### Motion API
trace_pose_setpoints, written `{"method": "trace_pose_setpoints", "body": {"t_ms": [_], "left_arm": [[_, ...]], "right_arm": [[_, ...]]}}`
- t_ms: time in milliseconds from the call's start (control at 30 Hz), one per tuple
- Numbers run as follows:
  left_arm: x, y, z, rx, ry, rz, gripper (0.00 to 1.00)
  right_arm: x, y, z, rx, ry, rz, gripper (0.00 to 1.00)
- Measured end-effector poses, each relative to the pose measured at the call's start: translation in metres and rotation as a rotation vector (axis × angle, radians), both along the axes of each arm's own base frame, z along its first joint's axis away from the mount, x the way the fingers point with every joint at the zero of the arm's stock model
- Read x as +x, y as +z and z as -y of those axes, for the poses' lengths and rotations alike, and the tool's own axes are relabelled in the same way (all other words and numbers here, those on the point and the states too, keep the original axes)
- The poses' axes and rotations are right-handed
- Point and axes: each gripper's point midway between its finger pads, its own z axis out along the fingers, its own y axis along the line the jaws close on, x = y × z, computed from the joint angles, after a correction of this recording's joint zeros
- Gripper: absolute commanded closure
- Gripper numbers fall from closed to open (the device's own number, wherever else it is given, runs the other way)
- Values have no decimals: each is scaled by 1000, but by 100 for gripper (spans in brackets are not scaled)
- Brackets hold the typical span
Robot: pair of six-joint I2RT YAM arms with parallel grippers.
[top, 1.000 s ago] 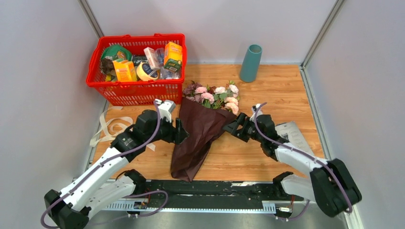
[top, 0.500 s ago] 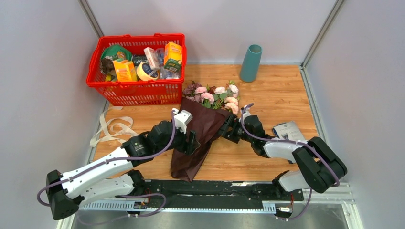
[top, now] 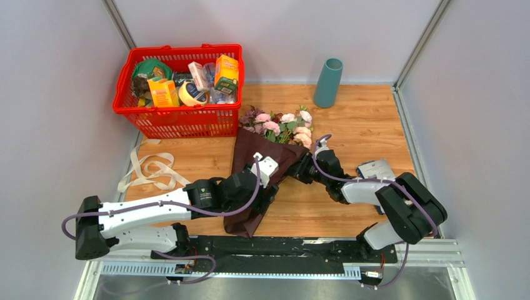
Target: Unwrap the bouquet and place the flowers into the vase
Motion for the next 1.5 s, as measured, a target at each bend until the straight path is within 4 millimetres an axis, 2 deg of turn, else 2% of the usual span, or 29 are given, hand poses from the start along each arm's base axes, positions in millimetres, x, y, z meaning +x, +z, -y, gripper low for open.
{"method": "trace_pose_setpoints", "body": {"t_ms": [133, 200, 267, 333, 433, 600, 667, 967, 1133, 1400, 1467, 1500], "left_arm": [[2, 2, 8, 43, 10, 48, 21], [5, -2, 9, 76, 26, 66, 24], [10, -11, 6, 127, 48, 85, 31], [16, -20, 2, 180, 75, 104, 41], [25, -25, -7, 234, 120, 142, 68], [40, -20, -18, 262, 214, 211, 88], [45, -19, -22, 272, 249, 235, 100], [72, -27, -40, 326, 409, 278, 100], [92, -41, -71, 329, 556, 222, 100], [107, -60, -116, 358, 728, 120, 99], [111, -65, -128, 375, 775, 97, 96], [112, -67, -136, 386, 803, 83, 89]], "right_arm": [[4, 2, 4, -9, -32, 14, 90], [6, 5, 6, -8, -47, 25, 100], [6, 8, 9, -6, -65, 34, 100], [4, 7, 14, -9, -83, 38, 100], [1, 4, 23, -20, -117, 40, 100], [-1, 5, 40, -23, -200, 56, 100], [-2, 6, 52, -27, -252, 59, 100], [-10, 10, 109, -28, -501, 105, 100], [-9, 3, 120, -61, -552, 96, 100], [-6, -23, 132, -137, -586, 33, 100], [-3, -23, 134, -150, -587, 32, 100], [-1, -22, 133, -154, -585, 36, 100]]}}
